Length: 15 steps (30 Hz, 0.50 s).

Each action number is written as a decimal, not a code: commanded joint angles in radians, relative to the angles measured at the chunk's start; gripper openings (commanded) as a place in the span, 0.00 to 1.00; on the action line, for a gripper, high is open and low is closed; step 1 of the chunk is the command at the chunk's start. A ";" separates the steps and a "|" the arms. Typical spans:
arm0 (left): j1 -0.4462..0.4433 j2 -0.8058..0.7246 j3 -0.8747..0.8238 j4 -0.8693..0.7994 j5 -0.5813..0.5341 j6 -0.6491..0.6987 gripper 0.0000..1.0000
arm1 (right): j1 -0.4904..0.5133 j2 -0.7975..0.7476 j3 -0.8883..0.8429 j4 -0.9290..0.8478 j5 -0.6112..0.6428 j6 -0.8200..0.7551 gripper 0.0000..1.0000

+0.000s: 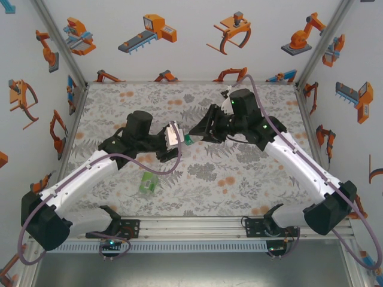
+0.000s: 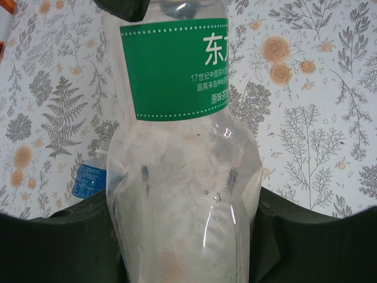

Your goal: Screw on the bottle caps

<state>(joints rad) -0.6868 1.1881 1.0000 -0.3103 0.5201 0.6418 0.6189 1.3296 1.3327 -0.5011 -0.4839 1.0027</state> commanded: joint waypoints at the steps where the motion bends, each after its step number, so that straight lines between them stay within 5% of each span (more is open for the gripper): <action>1: 0.000 -0.003 0.026 0.024 0.001 -0.013 0.15 | 0.001 0.008 0.020 -0.014 -0.026 -0.007 0.30; 6: 0.000 -0.011 0.017 0.060 -0.039 -0.063 0.65 | -0.001 0.015 0.020 -0.025 -0.002 -0.042 0.25; 7: 0.002 -0.015 0.015 0.068 -0.055 -0.080 0.88 | -0.001 0.018 0.023 -0.034 0.006 -0.054 0.24; 8: 0.003 -0.018 0.012 0.078 -0.066 -0.091 0.98 | -0.002 0.025 0.030 -0.047 0.015 -0.071 0.23; 15: 0.023 -0.035 0.022 0.073 -0.167 -0.127 0.97 | -0.017 0.091 0.138 -0.222 0.124 -0.238 0.22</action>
<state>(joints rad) -0.6804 1.1828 1.0000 -0.2691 0.4141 0.5598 0.6140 1.4033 1.4078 -0.6147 -0.4255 0.8715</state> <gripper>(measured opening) 0.966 0.431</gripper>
